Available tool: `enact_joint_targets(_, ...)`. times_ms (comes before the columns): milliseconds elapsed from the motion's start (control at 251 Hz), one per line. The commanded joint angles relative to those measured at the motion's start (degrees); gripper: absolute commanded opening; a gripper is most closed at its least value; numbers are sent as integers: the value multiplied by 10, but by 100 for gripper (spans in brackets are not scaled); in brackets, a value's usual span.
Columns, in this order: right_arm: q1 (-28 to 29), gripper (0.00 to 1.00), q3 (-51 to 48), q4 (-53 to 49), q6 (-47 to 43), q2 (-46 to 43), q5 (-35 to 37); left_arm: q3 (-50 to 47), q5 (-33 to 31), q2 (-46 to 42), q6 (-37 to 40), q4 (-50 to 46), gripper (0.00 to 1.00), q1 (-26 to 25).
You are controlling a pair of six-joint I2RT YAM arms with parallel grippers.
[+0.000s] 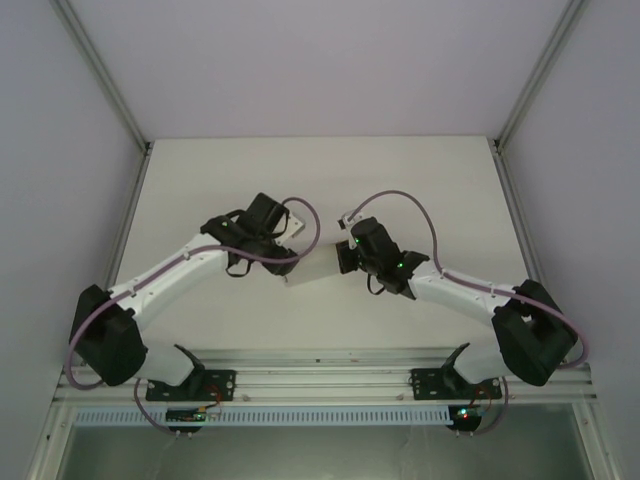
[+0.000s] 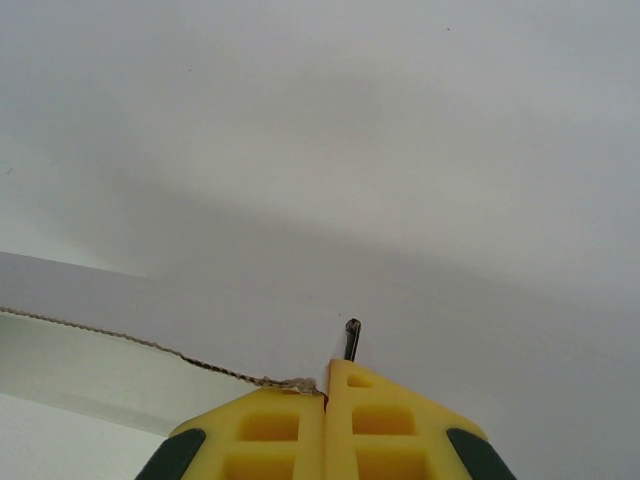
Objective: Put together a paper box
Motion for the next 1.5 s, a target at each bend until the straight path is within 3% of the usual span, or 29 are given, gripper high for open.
enact_joint_targets(0,5,0,-4,-106,17,20,-15,-1,-15,10,-37,-34,53,-9)
enact_joint_targets(188,5,0,-3,-107,20,21,-17,23,-36,29,-38,-37,25,-10)
enact_joint_targets(315,6,0,0,-115,20,21,0,33,-33,26,-56,-39,24,-10)
enact_joint_targets(615,39,0,4,-136,36,17,76,55,-2,62,-184,-62,3,-9)
enact_joint_targets(818,87,0,-4,-138,74,14,140,61,32,78,-279,-74,7,14)
enact_joint_targets(930,107,0,-11,-138,88,13,170,61,108,86,-321,-81,4,39)
enact_joint_targets(970,112,0,-14,-137,94,12,175,62,108,87,-336,-88,3,41)
enact_joint_targets(1098,117,0,-24,-124,106,11,170,62,130,84,-349,-84,5,41)
enact_joint_targets(1317,116,0,-38,-115,112,6,150,33,110,91,-385,-68,2,42)
enact_joint_targets(1497,117,0,-37,-114,111,7,148,56,164,92,-381,-81,0,57)
